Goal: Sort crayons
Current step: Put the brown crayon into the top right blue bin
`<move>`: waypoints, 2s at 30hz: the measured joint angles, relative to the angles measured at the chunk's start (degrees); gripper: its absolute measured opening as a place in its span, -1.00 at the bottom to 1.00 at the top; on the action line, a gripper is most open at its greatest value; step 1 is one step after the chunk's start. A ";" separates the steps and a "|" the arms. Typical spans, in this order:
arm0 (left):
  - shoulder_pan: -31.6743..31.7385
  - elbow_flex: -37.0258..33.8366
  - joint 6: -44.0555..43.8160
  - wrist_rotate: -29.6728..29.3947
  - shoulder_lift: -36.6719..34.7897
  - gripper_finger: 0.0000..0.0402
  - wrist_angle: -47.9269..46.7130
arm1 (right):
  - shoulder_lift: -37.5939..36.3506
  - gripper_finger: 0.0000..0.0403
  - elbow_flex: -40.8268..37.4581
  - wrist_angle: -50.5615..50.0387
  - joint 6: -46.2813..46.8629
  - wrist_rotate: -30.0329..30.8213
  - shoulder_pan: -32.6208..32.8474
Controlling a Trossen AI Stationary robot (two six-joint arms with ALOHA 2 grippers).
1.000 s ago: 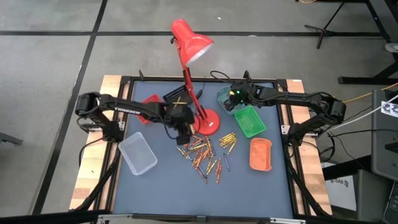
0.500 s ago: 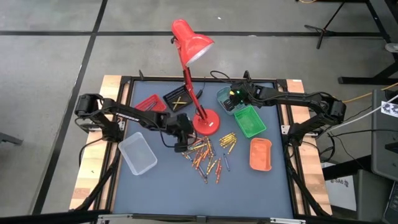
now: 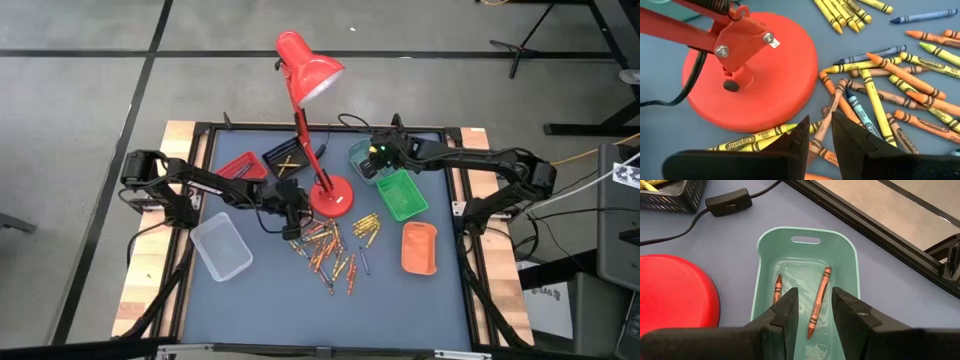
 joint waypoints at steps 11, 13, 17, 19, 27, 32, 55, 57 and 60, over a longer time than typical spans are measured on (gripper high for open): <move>0.40 -0.24 0.00 0.71 1.99 -0.67 4.16 | -0.02 -0.43 0.00 0.09 0.00 0.00 0.00; 0.40 -0.24 0.00 1.03 3.38 -0.67 4.62 | 0.01 -0.43 0.00 0.13 0.02 0.00 0.00; 0.40 -0.24 0.00 0.95 5.25 -0.67 4.62 | 0.00 -0.43 0.00 0.08 0.02 0.00 0.00; 0.53 -0.24 0.27 0.92 5.71 -0.67 4.88 | 0.01 -0.43 0.00 0.07 0.01 0.00 0.00; 0.53 -0.24 2.93 0.92 5.85 -0.67 4.50 | 0.01 -0.43 0.00 0.11 0.02 0.00 0.00; 0.53 -0.24 2.99 0.94 6.41 -0.67 4.02 | 0.00 -0.43 0.00 0.09 0.02 0.00 0.00; 0.53 -0.19 4.32 1.15 10.05 -0.67 4.39 | 0.01 -0.43 -0.02 0.04 0.00 0.00 0.00; 0.53 -0.19 4.31 1.14 10.03 -0.67 4.37 | 0.01 -0.43 -0.02 0.04 0.00 0.00 0.00; 0.53 -0.19 4.31 1.14 10.01 -0.67 4.37 | 0.01 -0.43 0.00 0.02 0.00 0.00 0.00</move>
